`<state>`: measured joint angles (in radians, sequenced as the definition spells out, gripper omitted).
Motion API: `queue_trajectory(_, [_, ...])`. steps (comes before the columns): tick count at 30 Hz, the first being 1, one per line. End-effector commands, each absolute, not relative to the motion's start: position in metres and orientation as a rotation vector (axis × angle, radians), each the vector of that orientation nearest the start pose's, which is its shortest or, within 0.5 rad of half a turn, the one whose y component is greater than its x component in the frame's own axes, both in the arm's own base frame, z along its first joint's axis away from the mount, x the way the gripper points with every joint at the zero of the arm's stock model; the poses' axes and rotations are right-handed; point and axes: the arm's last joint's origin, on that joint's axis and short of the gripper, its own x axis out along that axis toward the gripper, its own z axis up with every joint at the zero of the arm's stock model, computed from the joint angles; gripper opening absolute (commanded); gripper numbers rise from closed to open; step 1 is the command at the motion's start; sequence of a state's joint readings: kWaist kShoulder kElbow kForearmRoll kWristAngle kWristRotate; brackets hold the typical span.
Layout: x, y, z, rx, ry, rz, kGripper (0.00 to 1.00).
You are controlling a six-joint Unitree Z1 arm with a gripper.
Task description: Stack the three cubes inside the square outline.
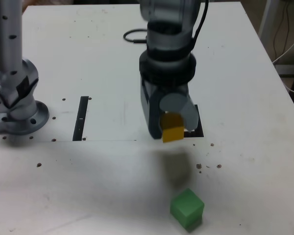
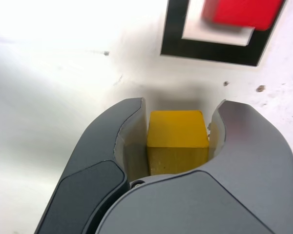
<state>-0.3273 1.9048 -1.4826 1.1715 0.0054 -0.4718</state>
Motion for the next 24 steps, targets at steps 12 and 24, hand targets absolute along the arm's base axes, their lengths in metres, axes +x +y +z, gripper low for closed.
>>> queue_trajectory(12, [0.336,-0.048,0.298,0.036,1.638,0.071,0.11])
queue_trajectory(24, [0.347,-0.028,0.287,0.067,1.696,0.06,0.11])
